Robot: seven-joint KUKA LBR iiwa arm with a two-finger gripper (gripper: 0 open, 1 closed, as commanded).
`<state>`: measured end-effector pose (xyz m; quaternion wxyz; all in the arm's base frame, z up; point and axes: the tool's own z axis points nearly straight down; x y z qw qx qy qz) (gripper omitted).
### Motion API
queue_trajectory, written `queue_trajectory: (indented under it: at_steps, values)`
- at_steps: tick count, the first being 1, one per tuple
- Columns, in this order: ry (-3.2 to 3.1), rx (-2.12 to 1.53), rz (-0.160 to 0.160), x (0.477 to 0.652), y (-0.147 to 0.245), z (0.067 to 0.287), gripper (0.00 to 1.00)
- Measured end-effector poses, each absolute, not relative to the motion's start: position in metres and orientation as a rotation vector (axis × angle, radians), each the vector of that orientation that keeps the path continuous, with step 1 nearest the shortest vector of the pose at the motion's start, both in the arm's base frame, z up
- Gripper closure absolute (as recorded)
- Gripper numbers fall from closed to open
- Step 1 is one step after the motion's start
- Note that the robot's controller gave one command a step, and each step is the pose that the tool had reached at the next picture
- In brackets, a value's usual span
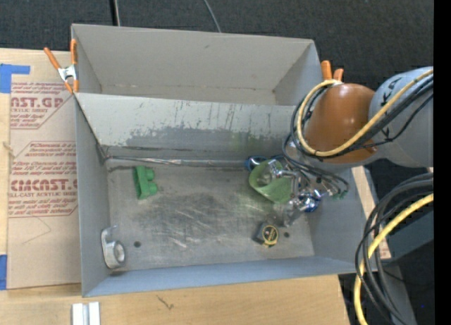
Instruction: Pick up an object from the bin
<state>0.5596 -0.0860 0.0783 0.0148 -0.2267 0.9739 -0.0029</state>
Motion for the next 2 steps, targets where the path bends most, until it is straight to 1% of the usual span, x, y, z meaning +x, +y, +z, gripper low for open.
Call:
queue_trajectory:
  at_steps: [1, 2]
  values:
    - [3.049, -0.709, -0.006, 0.563, -0.086, 0.082, 0.0]
    - [3.064, -0.646, -0.006, 0.589, -0.066, 0.074, 0.0]
